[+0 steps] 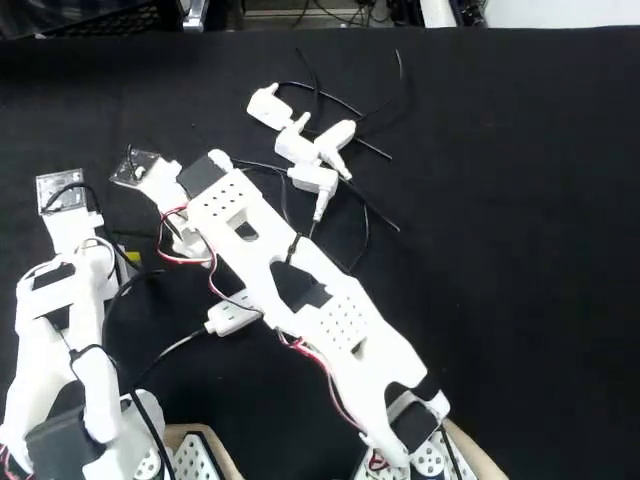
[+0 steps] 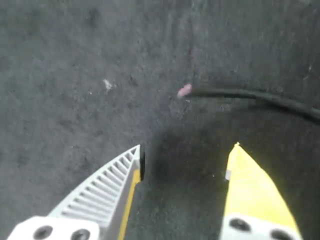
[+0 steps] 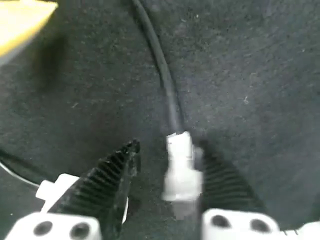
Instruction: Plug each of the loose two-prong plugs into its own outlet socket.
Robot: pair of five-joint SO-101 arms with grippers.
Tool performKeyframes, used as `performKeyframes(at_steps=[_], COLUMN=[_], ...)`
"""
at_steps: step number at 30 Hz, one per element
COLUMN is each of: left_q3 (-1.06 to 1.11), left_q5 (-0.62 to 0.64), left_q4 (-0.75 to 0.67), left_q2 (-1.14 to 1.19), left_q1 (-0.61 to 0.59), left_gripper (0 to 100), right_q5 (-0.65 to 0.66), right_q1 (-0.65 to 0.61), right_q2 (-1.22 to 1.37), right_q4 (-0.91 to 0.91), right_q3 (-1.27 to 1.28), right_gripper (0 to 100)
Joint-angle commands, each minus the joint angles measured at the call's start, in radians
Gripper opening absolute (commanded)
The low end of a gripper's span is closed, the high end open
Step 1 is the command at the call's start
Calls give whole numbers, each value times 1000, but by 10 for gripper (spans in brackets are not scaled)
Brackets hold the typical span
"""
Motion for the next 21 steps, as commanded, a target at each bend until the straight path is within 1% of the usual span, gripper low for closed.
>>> performKeyframes(at_steps=[1,3,4,7,12,15,17,21], left_q3=[-7,-7,-7,-7,-13,-16,-16,-38], left_q5=[8,8,8,6,8,8,8,2], left_q4=[-20,-20,-20,-21,-21,-21,-21,-11], left_q2=[-18,-18,-18,-18,-18,-18,-18,-17], left_q1=[-13,-13,-8,18,21,24,28,88], left_gripper=[277,277,278,278,279,279,279,279], right_q5=[5,6,-2,-20,37,52,95,129], right_q1=[11,11,14,84,236,359,445,638], right_q2=[-15,-36,-56,-194,-510,-702,-808,-951], right_q4=[63,155,169,164,164,163,158,101], right_q3=[-122,-214,-248,-196,93,308,438,700], right_gripper=[283,290,290,293,293,293,292,292])
